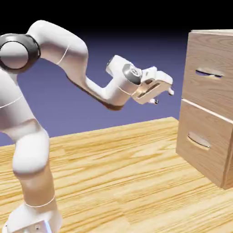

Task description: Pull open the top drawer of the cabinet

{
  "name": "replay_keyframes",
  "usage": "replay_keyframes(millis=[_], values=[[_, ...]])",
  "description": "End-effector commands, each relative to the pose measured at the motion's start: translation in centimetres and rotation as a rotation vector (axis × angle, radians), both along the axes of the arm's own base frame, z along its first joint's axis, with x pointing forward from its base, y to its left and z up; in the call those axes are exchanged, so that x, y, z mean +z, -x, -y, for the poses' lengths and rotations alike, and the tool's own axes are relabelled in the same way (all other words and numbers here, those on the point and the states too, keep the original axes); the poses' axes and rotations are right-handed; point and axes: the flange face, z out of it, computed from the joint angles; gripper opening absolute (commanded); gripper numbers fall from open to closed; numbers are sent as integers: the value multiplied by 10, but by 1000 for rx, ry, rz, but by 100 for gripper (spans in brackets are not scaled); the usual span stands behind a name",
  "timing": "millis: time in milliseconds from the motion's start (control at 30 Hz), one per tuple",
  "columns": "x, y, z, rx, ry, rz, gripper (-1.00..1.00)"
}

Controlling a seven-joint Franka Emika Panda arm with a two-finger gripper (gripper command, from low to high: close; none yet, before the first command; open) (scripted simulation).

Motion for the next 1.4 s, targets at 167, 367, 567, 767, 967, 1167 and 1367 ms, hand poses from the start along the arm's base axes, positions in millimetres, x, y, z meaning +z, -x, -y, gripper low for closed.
replay_keyframes(millis=[167,367,567,767,967,1167,1367], values=[[0,-19,-7,66,134,54,0],[1,-38,-9,131,259,119,0],[3,-59,-6,195,376,194,0],[8,-80,2,259,484,278,0],[17,-103,14,320,585,369,0],[29,-126,29,379,679,463,0],[32,-163,31,384,686,474,0]])
